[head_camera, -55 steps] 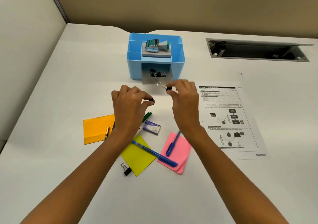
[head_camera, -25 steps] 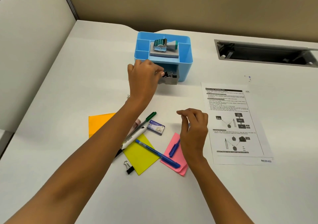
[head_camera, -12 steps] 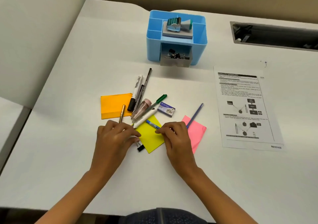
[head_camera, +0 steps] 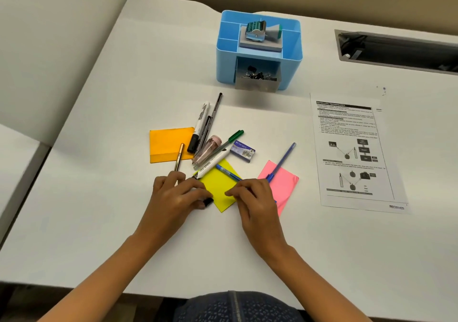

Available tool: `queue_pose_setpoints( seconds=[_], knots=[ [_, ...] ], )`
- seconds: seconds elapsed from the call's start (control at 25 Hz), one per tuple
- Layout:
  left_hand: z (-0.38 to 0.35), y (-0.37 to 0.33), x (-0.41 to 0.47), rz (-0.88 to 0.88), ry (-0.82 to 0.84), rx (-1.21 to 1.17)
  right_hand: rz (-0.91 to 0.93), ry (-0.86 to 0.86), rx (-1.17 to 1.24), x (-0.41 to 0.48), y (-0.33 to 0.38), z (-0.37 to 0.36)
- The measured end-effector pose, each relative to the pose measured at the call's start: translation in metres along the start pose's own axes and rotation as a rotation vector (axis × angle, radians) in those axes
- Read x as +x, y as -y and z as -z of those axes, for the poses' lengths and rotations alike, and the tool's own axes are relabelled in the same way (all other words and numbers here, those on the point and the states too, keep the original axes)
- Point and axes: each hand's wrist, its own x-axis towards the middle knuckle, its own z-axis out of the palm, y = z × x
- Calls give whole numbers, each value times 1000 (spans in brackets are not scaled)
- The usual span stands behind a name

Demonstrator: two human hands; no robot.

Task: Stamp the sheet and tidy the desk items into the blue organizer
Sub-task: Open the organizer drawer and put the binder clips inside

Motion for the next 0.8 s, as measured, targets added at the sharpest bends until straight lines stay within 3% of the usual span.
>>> queue_pose_setpoints(
  seconds=[0.2,0.36,0.56,0.8],
  knots=[
    [-2,-6,4,70,78,-50,60,80,74,-1,10,1],
    [0,-13,12,290,74,-290,52,165,200,4,11,3],
    [11,-28,33,415,94,-561,81,32,268,27,11,18],
    [25,-31,53,444,-90,-742,263,-54,174,71,6,29]
  ],
)
